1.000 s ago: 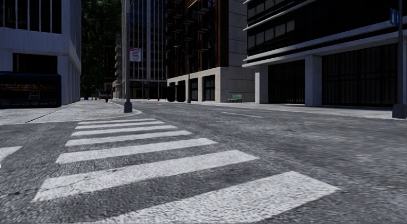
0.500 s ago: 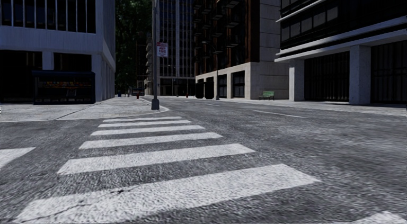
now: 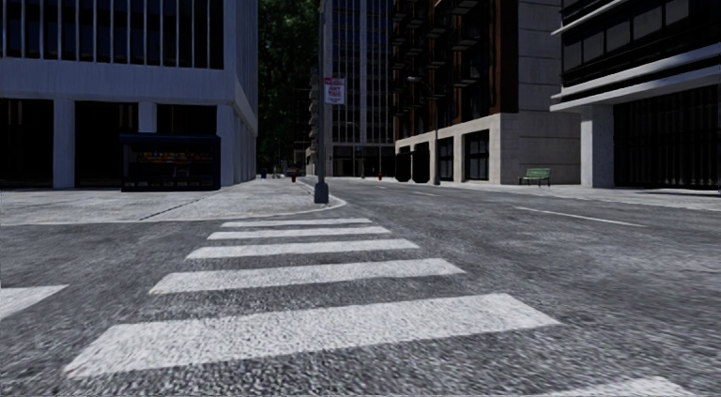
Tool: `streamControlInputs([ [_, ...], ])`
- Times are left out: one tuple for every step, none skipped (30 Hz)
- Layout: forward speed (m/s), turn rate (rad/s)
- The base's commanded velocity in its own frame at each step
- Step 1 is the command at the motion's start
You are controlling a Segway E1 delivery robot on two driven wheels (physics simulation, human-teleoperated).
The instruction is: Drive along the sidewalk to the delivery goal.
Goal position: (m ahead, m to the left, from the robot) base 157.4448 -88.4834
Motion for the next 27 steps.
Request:
streamControlInputs([
  [2.0, 0.45],
  [2.0, 0.45],
  [2.0, 0.45],
  [2.0, 0.45],
  [2.0, 0.45],
  [2.0, 0.45],
  [2.0, 0.45],
  [2.0, 0.45],
  [2.0, 0.45],
  [2.0, 0.45],
  [2.0, 0.45],
  [2.0, 0.45],
  [2.0, 0.45],
  [2.0, 0.45],
  [2.0, 0.45],
  [2.0, 0.45],
  [2.0, 0.45],
  [2.0, 0.45],
  [2.0, 0.45],
  [2.0, 0.45],
  [2.0, 0.33],
  [2.0, 0.0],
  [2.0, 0.0],
  [2.0, 0.0],
  [2.0, 0.0],
  [2.0, 0.0],
  [2.0, 0.0],
])
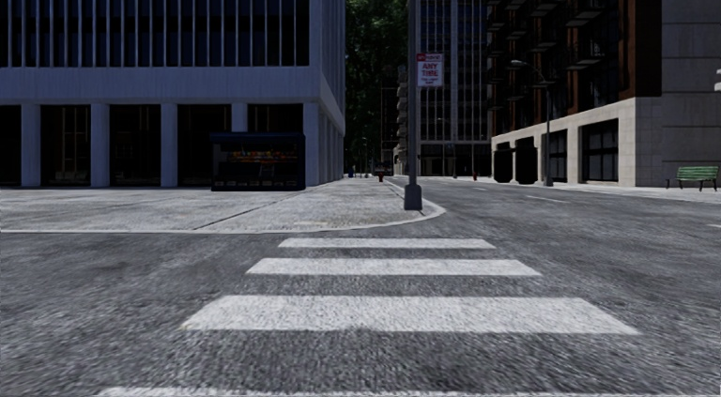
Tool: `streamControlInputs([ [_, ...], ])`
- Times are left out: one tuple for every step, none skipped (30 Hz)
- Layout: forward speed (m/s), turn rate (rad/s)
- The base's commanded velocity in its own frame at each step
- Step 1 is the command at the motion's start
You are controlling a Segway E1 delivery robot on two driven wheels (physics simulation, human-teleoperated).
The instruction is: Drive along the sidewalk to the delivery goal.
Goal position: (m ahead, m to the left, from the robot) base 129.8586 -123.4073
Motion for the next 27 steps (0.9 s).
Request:
streamControlInputs([
  [2.0, 0.0],
  [2.0, 0.0],
  [2.0, 0.0],
  [2.0, 0.0],
  [2.0, 0.0],
  [2.0, 0.0],
  [2.0, 0.0],
  [2.0, 0.0],
  [2.0, 0.0],
  [2.0, 0.0],
  [2.0, 0.0],
  [2.0, 0.0],
  [2.0, 0.0],
  [2.0, 0.0],
  [2.0, 0.0],
  [2.0, 0.0],
  [2.0, 0.0],
  [2.0, 0.0],
  [2.0, 0.0],
  [2.0, 0.0],
  [2.0, 0.0],
  [2.0, 0.0],
  [2.0, 0.0],
  [2.0, 0.0],
  [2.0, 0.0],
  [2.0, 0.0],
  [2.0, 0.0],
])
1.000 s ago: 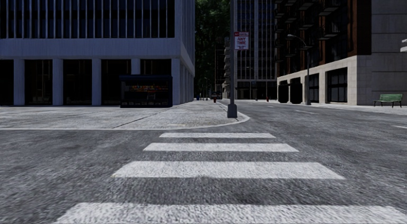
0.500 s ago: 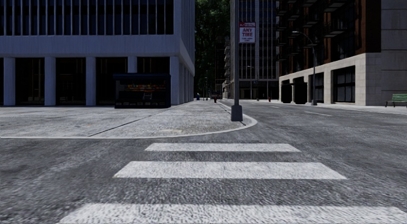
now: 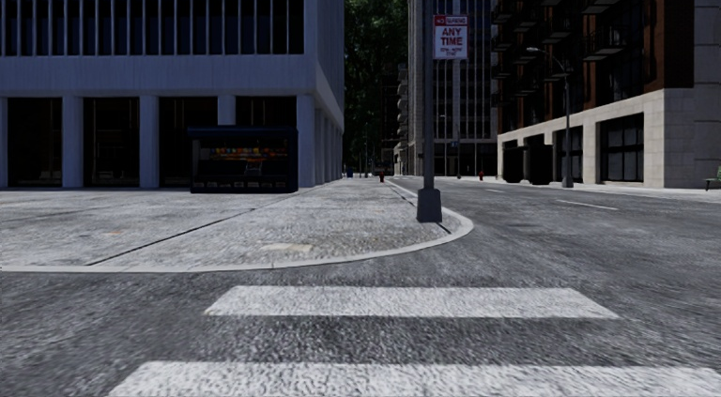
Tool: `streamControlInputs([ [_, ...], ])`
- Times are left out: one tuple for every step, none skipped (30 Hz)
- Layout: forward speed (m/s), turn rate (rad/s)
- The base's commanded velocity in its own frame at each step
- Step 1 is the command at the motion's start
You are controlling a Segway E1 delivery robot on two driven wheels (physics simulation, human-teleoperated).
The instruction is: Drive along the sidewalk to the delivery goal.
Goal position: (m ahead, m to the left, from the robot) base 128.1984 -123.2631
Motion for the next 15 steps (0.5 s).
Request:
streamControlInputs([
  [2.0, 0.0],
  [2.0, 0.0],
  [2.0, 0.0],
  [2.0, 0.0],
  [2.0, 0.0],
  [2.0, 0.0],
  [2.0, 0.0],
  [2.0, 0.0],
  [2.0, 0.0],
  [2.0, 0.0],
  [2.0, 0.0],
  [2.0, 0.0],
  [2.0, 0.0],
  [2.0, 0.0],
  [2.0, 0.0],
])
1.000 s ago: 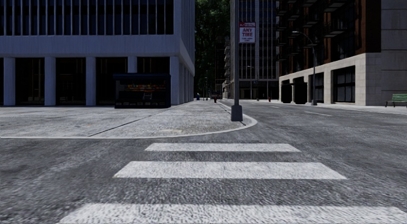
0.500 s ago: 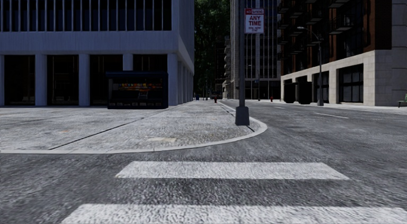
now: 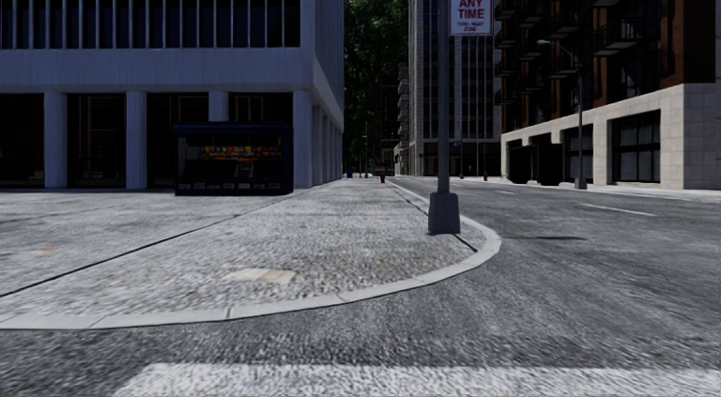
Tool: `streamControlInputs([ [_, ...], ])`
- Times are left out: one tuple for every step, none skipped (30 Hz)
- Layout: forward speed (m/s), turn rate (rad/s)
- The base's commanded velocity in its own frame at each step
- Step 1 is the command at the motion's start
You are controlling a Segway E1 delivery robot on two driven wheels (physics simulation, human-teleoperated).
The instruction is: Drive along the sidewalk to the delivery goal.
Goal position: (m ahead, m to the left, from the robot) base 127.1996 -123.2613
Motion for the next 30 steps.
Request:
streamControlInputs([
  [2.0, 0.0],
  [2.0, 0.0],
  [2.0, 0.0],
  [2.0, 0.0],
  [2.0, 0.0],
  [2.0, 0.0],
  [2.0, 0.0],
  [2.0, 0.0],
  [2.0, 0.0],
  [2.0, 0.0],
  [2.0, 0.0],
  [2.0, 0.0],
  [2.0, 0.0],
  [2.0, 0.0],
  [2.0, 0.0],
  [2.0, 0.0],
  [2.0, 0.0],
  [2.0, 0.0],
  [2.0, 0.0],
  [2.0, 0.0],
  [2.0, 0.0],
  [2.0, 0.0],
  [2.0, 0.0],
  [2.0, 0.0],
  [2.0, 0.0],
  [1.9, 0.0],
  [1.39, 0.0],
  [1.38, 0.0],
  [1.38, 0.0],
  [1.38, 0.0],
])
